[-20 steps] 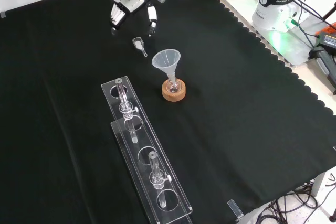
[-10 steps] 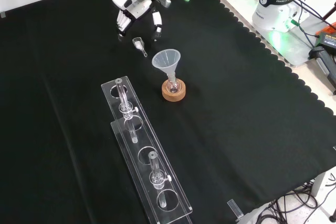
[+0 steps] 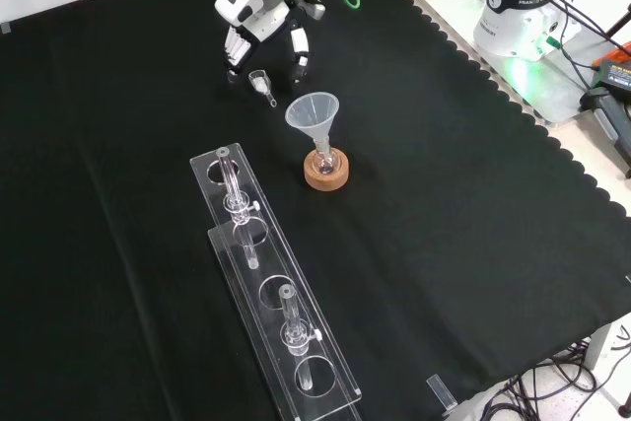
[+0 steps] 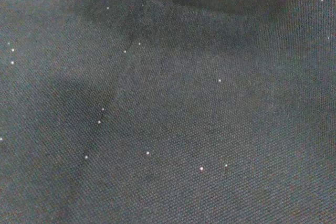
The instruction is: Pick up the weighing funnel.
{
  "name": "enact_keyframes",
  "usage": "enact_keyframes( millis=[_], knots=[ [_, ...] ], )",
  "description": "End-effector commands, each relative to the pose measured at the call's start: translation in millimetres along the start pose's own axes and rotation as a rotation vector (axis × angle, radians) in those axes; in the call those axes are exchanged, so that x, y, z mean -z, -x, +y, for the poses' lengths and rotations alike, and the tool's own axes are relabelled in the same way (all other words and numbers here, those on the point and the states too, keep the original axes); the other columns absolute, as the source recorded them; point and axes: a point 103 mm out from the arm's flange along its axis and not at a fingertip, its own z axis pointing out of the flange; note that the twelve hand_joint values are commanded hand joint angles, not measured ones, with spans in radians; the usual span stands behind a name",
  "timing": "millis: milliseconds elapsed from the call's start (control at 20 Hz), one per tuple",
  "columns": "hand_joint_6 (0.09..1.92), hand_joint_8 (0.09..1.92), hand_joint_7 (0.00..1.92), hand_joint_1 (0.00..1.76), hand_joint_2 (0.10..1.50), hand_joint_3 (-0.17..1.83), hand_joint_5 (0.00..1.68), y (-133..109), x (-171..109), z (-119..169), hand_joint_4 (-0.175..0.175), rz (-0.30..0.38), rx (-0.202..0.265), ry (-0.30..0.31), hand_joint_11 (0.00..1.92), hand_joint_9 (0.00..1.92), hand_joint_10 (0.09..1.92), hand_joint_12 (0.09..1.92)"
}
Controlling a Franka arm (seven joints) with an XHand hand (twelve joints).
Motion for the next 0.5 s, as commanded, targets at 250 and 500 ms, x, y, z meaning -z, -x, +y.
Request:
enact_keyframes(
  millis=[250,500],
  knots=[
    [0.25,0.83,0.46,0.60,0.56,0.48,0.57,3.1,-11.0,4.8,-0.116,0.028,0.007,0.005,0.62,0.61,0.71,1.31],
    [0.85,0.90,0.57,0.60,0.57,0.48,0.44,5.1,-13.0,9.1,-0.109,0.032,0.010,0.022,0.64,0.69,0.68,1.29]
  ],
)
